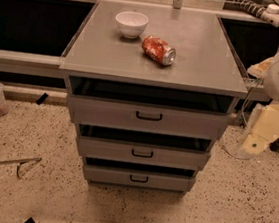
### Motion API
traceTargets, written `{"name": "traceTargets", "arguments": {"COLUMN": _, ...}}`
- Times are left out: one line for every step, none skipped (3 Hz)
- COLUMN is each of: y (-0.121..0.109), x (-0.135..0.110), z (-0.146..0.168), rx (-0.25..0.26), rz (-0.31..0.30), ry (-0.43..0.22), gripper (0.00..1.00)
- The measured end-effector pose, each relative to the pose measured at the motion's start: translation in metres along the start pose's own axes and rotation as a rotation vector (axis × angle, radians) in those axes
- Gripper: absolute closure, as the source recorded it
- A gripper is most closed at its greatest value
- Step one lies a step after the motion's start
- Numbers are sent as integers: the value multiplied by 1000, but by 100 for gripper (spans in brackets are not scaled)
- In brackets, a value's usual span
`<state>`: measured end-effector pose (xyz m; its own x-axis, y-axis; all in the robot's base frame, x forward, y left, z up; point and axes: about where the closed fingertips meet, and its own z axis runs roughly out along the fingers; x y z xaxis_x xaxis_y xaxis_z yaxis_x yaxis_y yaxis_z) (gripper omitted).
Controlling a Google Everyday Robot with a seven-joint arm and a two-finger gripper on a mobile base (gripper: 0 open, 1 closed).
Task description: Open top drawer
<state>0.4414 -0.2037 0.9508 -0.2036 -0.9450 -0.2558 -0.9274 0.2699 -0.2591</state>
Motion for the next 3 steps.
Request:
{"name": "traceTargets", "arguments": {"y": 6, "x": -18, "z": 39, "rx": 24, "rz": -6, "ry": -79, "gripper": 0}}
{"name": "traceTargets", "arguments": {"y": 6, "x": -18, "z": 39, "rx": 24, "rz": -6, "ry": -79, "gripper": 0}}
{"name": "traceTargets", "arguments": {"y": 7, "x": -27, "z": 50, "rx": 27, "rz": -45, "ry": -96, "gripper": 0}}
